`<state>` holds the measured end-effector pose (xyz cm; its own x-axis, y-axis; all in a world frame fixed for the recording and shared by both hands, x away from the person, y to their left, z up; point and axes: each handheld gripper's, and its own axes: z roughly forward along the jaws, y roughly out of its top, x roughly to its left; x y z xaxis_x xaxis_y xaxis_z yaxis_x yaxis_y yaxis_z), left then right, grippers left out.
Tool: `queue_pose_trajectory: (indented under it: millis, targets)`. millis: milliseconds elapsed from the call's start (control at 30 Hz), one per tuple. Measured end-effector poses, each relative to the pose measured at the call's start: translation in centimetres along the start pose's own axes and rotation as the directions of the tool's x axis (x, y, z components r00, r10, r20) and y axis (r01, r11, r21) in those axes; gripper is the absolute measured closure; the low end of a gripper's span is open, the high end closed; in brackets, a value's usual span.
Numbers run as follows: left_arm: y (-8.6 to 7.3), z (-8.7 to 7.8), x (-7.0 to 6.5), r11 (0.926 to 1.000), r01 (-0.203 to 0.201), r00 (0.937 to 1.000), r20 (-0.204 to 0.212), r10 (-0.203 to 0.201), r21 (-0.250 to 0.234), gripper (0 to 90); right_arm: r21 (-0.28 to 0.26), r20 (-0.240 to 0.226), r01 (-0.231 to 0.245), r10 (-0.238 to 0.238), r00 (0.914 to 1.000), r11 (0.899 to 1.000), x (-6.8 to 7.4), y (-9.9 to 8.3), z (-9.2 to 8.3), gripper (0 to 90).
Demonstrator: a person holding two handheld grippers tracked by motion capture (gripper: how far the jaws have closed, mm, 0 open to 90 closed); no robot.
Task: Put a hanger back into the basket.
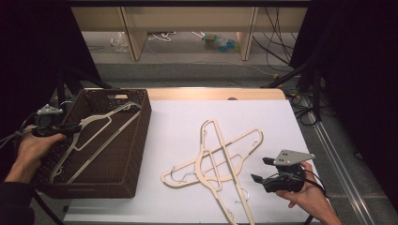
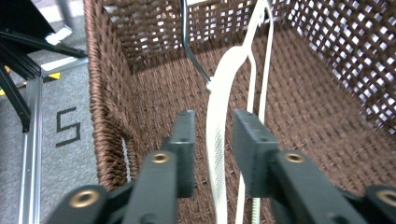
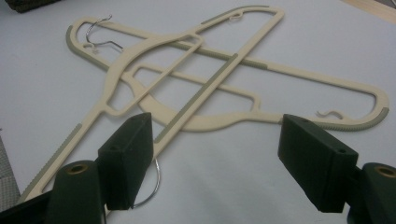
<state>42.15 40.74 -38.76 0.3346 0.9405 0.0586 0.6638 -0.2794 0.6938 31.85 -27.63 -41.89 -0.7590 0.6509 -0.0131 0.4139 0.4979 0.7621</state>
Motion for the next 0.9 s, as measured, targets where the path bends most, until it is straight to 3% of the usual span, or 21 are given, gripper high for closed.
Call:
queue_pose_trajectory:
  millis: [33, 433, 500, 533, 667, 733, 800, 867, 900]
  targets:
    - [-0.1, 0.2, 0.1, 0.9999, 0.010, 1.0000, 0.000, -0.010, -0.002, 79.9, -0.007, 0.002, 0.000, 0.000, 1.0000, 1.000, 0.0, 0.0, -0.1, 27.8]
    - [-0.2, 1.5, 1.2, 0.9928, 0.116, 0.9927, -0.035, -0.115, 0.028, 78.7, -0.002, -0.001, 0.001, -0.001, 1.0000, 1.000, -0.1, 0.0, 0.0, 27.9]
    - [-0.3, 1.8, 1.1, 0.9922, 0.125, 0.9918, -0.028, -0.125, 0.003, 79.2, -0.002, -0.001, 0.001, -0.001, 1.0000, 1.000, -0.1, 0.0, 0.0, 27.8]
    - [-0.3, 1.7, 1.1, 0.9925, 0.116, 0.9927, -0.038, -0.115, 0.037, 79.2, -0.002, -0.001, 0.001, -0.001, 1.0000, 1.000, -0.1, 0.0, 0.0, 27.8]
    - [-0.3, 1.4, 0.9, 0.9927, 0.119, 0.9924, -0.035, -0.118, 0.018, 76.1, -0.003, 0.001, 0.006, -0.006, 1.0000, 1.000, -0.1, 0.0, 0.0, 27.8]
    - [-0.2, 0.6, 0.7, 0.9942, 0.107, 0.9937, -0.034, -0.107, 0.000, 73.2, -0.008, 0.001, 0.004, -0.004, 1.0000, 1.000, -0.1, 0.0, -0.1, 27.8]
    - [0.0, -0.5, 0.4, 0.9927, 0.115, 0.9927, -0.032, -0.116, -0.037, 63.8, -0.011, 0.005, -0.004, 0.004, 1.0000, 1.000, -0.1, 0.0, 0.0, 27.8]
    - [0.3, -1.7, -0.1, 0.9866, 0.135, 0.9906, -0.006, -0.136, -0.092, 55.8, -0.008, 0.007, -0.003, 0.003, 1.0000, 1.000, -0.1, 0.0, 0.0, 27.8]
    - [0.6, -2.8, -1.2, 0.9771, 0.144, 0.9895, 0.027, -0.142, -0.156, 52.5, -0.008, 0.002, 0.006, -0.006, 1.0000, 1.000, 0.0, 0.0, 0.0, 27.8]
